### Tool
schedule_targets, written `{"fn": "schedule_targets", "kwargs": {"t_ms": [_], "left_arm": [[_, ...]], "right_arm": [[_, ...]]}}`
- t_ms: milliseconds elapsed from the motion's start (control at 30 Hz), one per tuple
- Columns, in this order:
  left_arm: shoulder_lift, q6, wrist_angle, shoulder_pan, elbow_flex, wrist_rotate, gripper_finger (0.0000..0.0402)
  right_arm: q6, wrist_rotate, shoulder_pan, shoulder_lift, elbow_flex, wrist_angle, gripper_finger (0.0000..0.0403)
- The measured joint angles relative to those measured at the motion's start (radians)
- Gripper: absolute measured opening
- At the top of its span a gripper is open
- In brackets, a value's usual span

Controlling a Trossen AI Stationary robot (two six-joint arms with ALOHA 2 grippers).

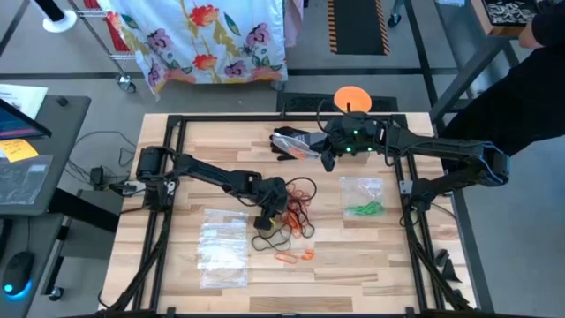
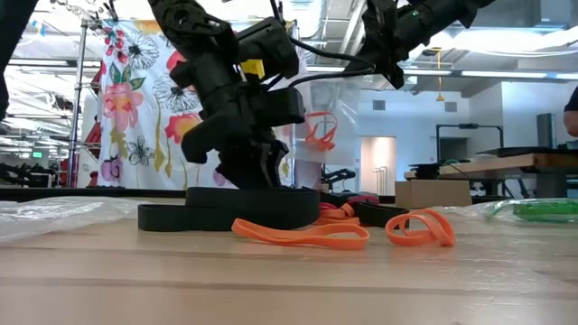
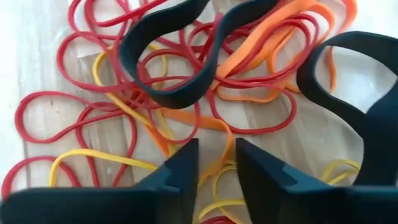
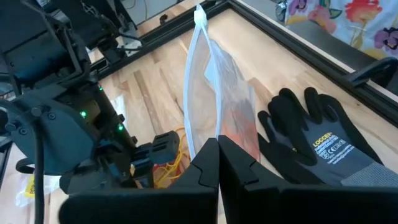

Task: Sort rubber bands
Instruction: Put the orange rubber band into the transparent zip bag

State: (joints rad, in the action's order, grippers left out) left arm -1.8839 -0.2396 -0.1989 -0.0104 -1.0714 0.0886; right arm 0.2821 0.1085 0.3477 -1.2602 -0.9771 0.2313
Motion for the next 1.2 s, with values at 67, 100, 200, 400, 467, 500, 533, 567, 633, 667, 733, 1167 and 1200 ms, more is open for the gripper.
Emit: {"fn": "schedule_targets", "kwargs": {"t_ms": [67,100,200,400,467,500,533,567,633,667,733,1167,1200], "left_arm": [[0.0,0.006,0.0,-0.005,0.0,-0.001,0.0048],[0.0,0.008,0.001,-0.006,0.0,-0.002,0.0027],[0.008,0.008,0.006,-0.006,-0.001,0.003,0.0009],[0.146,-0.012,0.007,0.007,-0.029,0.074,0.0002],[0.212,-0.018,-0.015,0.007,-0.028,0.087,0.0002],[0.247,-0.018,-0.035,0.006,-0.028,0.086,0.0001],[0.285,-0.019,-0.047,0.003,-0.028,0.085,0.0001],[0.323,-0.022,-0.062,0.0,-0.028,0.084,0.0001],[0.393,-0.02,-0.082,-0.003,-0.028,0.084,0.0001],[0.425,-0.015,-0.098,-0.004,-0.028,0.083,0.0001],[0.479,-0.006,-0.139,-0.004,-0.028,0.062,0.0001],[0.596,0.229,-0.56,-0.004,0.074,-0.292,0.0011],[0.589,0.237,-0.552,-0.004,0.089,-0.32,0.0021]], "right_arm": [[0.0,0.0,0.0,0.0,0.0,0.0,0.0],[0.0,0.0,0.0,0.0,0.0,0.0,0.0],[0.0,0.0,0.0,0.0,0.0,0.0,0.0],[0.002,0.0,0.0,0.0,0.0,0.001,0.0],[0.003,0.0,0.0,0.0,0.0,0.0,0.0],[0.004,0.0,0.0,0.0,0.0,0.002,0.0],[0.004,0.0,0.0,0.0,0.0,0.003,0.0],[0.004,0.0,0.0,0.0,0.0,0.002,0.0],[0.001,-0.001,0.0,0.0,0.0,0.004,0.0],[0.0,0.0,0.0,0.0,0.0,0.005,0.0],[-0.001,-0.001,0.0,0.0,0.0,0.005,0.0],[-0.019,-0.001,0.0,0.0,0.0,0.006,0.0],[-0.019,-0.001,0.0,0.0,0.0,0.006,0.0]]}}
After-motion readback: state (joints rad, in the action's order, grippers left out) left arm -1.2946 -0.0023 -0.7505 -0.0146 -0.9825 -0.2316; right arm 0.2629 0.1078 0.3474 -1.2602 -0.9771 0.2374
